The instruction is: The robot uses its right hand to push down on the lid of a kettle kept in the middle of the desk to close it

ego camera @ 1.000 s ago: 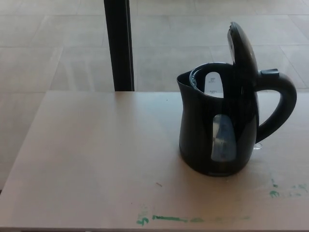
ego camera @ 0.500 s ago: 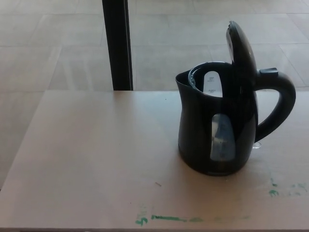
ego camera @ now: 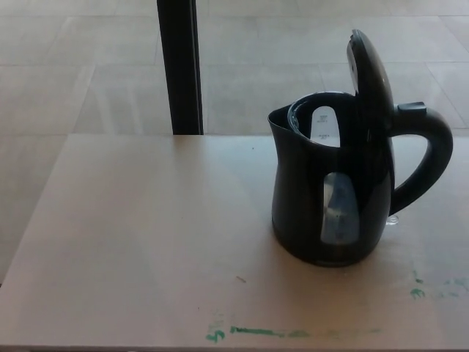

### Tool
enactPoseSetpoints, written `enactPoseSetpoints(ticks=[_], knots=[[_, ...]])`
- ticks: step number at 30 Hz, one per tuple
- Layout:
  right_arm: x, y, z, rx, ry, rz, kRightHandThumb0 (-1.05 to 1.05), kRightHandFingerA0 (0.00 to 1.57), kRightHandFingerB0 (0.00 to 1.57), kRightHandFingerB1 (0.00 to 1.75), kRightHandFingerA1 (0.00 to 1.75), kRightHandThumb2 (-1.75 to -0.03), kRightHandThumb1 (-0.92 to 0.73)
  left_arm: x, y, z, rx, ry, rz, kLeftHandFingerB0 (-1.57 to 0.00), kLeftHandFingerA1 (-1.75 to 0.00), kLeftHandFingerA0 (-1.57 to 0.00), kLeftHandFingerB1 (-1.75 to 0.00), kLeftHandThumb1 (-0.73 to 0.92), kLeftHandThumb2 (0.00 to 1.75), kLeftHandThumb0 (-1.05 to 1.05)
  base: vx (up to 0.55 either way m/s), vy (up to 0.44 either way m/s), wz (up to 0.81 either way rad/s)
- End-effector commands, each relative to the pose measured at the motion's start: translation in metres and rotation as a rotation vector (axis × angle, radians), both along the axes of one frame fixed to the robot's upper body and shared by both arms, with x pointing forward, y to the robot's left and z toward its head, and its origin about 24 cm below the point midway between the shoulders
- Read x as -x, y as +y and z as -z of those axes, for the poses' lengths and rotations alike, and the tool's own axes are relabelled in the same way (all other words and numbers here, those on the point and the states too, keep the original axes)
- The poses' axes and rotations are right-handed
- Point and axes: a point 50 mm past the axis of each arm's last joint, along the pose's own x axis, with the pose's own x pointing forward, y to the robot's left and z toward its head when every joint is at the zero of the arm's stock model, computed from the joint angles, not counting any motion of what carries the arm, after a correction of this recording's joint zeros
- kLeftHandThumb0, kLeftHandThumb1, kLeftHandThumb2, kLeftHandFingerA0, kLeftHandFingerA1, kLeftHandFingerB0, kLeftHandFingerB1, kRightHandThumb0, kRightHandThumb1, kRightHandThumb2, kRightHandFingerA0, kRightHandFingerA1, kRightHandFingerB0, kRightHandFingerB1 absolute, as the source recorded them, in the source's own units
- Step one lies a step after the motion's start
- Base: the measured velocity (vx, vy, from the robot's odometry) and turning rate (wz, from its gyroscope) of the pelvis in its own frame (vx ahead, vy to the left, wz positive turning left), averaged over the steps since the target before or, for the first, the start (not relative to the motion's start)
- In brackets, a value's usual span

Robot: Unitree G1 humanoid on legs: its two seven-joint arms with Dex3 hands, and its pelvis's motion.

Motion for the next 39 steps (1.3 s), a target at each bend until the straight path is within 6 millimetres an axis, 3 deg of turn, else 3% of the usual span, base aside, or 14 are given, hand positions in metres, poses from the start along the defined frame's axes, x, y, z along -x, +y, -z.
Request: enactPoseSetpoints(ticks=[1,3,4,5,6,7,17,23,27,28,29,30,39], knots=[[-0.018,0.023,-0.014,0.154,0.084,-0.047,-0.87,0.27,0.15,0.42,0.53,-1.03,-0.68,0.002,0.007,-0.007,-0.023,-0.011,0.008,-0.3,-0.47,-0.4,-0.35,0.74,0.62,-0.69,0.0,0.0,0.0],[-0.025,0.034,-0.019,0.2,0.084,-0.069,-0.88,0.27,0.16,0.42,0.53,-1.04,-0.68,0.002,0.008,-0.007,-0.025,-0.013,-0.001,-0.31,-0.48,-0.42,-0.36,0.73,0.62,-0.69,0.0,0.0,0.0],[-0.031,0.044,-0.022,0.241,0.061,-0.107,-0.8,0.35,0.23,0.28,0.44,-0.66,-0.83,0.003,0.008,-0.007,-0.032,-0.003,0.008,-0.31,-0.47,-0.43,-0.35,0.72,0.62,-0.72,0.0,0.0,0.0],[-0.035,0.051,-0.025,0.247,0.073,-0.114,-0.83,0.29,0.18,0.43,0.52,-1.02,-0.64,0.003,0.008,-0.007,-0.033,0.006,0.012,-0.3,-0.46,-0.43,-0.35,0.72,0.62,-0.71,0.0,0.0,0.0],[-0.036,0.051,-0.025,0.248,0.074,-0.113,-0.83,0.29,0.18,0.43,0.52,-1.02,-0.64,0.003,0.008,-0.007,-0.033,0.006,0.012,-0.3,-0.46,-0.43,-0.35,0.72,0.62,-0.71,0.0,0.0,0.0],[-0.042,0.059,-0.028,0.312,0.063,-0.133,-0.82,0.36,0.25,0.29,0.48,-0.66,-0.84,0.003,0.008,-0.006,-0.024,-0.002,0.002,-0.29,-0.47,-0.42,-0.35,0.72,0.62,-0.71,0.0,0.0,0.0],[-0.063,0.085,-0.04,0.432,0.089,-0.169,-0.84,0.4,0.28,0.33,0.51,-0.65,-0.81,0.007,0.009,-0.006,-0.032,0.009,0.002,-0.27,-0.46,-0.4,-0.35,0.72,0.62,-0.7,0.0,0.0,0.0],[-0.066,0.093,-0.031,0.451,0.128,-0.188,-0.82,0.41,0.29,0.3,0.45,-0.65,-0.8,0.007,0.009,-0.006,-0.04,0.017,0.007,-0.29,-0.45,-0.42,-0.34,0.72,0.62,-0.71,0.0,0.0,0.0],[-0.069,0.102,-0.021,0.552,0.154,-0.206,-0.81,0.4,0.28,0.3,0.44,-0.65,-0.81,0.007,0.01,-0.007,-0.05,0.024,0.003,-0.31,-0.48,-0.45,-0.35,0.71,0.62,-0.7,0.0,0.0,0.0],[-0.071,0.107,-0.018,0.598,0.167,-0.215,-0.79,0.29,0.19,0.44,0.51,-1.01,-0.64,0.007,0.01,-0.007,-0.046,0.022,0.0,-0.31,-0.48,-0.44,-0.35,0.7,0.61,-0.71,0.0,0.0,0.0],[-0.073,0.111,-0.015,0.642,0.191,-0.223,-0.79,0.29,0.19,0.44,0.51,-1.01,-0.64,0.007,0.01,-0.007,-0.042,0.02,-0.004,-0.31,-0.48,-0.44,-0.35,0.7,0.61,-0.71,0.0,0.0,0.0],[-0.077,0.119,-0.011,0.673,0.199,-0.237,-0.78,0.36,0.29,0.3,0.4,-0.65,-0.8,0.007,0.01,-0.007,-0.054,0.028,0.021,-0.3,-0.48,-0.44,-0.35,0.71,0.62,-0.72,0.0,0.0,0.0],[-0.088,0.143,0.009,0.769,0.239,-0.248,-0.84,0.4,0.31,0.3,0.44,-0.65,-0.82,0.005,0.01,-0.008,-0.051,0.028,0.027,-0.28,-0.47,-0.44,-0.35,0.71,0.61,-0.72,0.0,0.0,0.0]])
